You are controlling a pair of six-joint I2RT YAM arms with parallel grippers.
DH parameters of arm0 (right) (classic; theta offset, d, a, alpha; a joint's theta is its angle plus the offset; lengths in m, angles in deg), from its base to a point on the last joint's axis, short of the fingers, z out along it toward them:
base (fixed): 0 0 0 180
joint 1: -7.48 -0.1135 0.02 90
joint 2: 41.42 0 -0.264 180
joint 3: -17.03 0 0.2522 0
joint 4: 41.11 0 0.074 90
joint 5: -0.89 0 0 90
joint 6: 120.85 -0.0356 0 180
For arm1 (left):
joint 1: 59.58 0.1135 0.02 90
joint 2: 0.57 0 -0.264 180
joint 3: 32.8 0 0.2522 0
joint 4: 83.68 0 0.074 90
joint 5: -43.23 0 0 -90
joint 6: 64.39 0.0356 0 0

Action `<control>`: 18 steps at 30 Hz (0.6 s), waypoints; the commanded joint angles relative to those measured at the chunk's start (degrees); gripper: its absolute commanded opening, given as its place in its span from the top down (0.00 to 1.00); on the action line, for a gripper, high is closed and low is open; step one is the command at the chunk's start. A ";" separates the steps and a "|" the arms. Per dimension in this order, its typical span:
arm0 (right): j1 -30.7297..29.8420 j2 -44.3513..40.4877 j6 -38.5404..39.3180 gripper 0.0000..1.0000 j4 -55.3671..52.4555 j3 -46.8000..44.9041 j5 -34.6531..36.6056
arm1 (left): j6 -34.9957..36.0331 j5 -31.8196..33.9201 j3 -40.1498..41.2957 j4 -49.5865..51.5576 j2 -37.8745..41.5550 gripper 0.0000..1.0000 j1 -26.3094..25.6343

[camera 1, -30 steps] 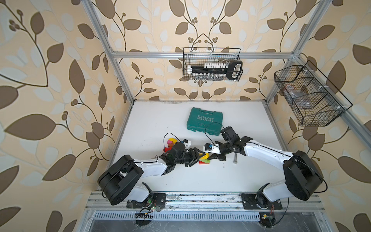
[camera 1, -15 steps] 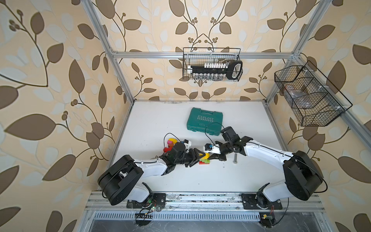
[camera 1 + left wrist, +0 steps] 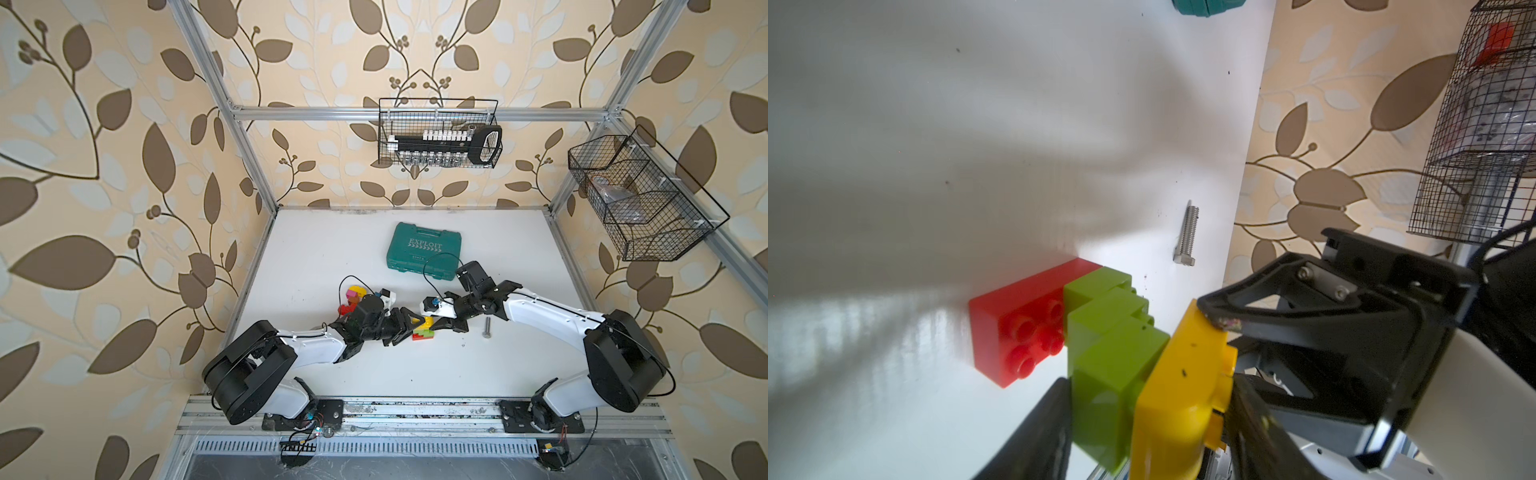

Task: Assemble the letter s with lego
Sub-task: Assemble the lego brick with the lego brick.

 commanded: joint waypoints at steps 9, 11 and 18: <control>0.02 1.70 0.11 0.86 -3.46 0.93 1.66 | 0.08 0.49 0.67 -1.34 -0.13 0.46 -0.41; -0.10 1.79 -0.04 0.84 -3.46 1.10 1.67 | 0.03 0.49 0.78 -1.45 -0.30 0.46 -0.36; -0.37 2.13 -0.79 0.75 -3.47 1.50 1.82 | 0.03 0.40 0.77 -1.53 -0.64 0.47 -0.36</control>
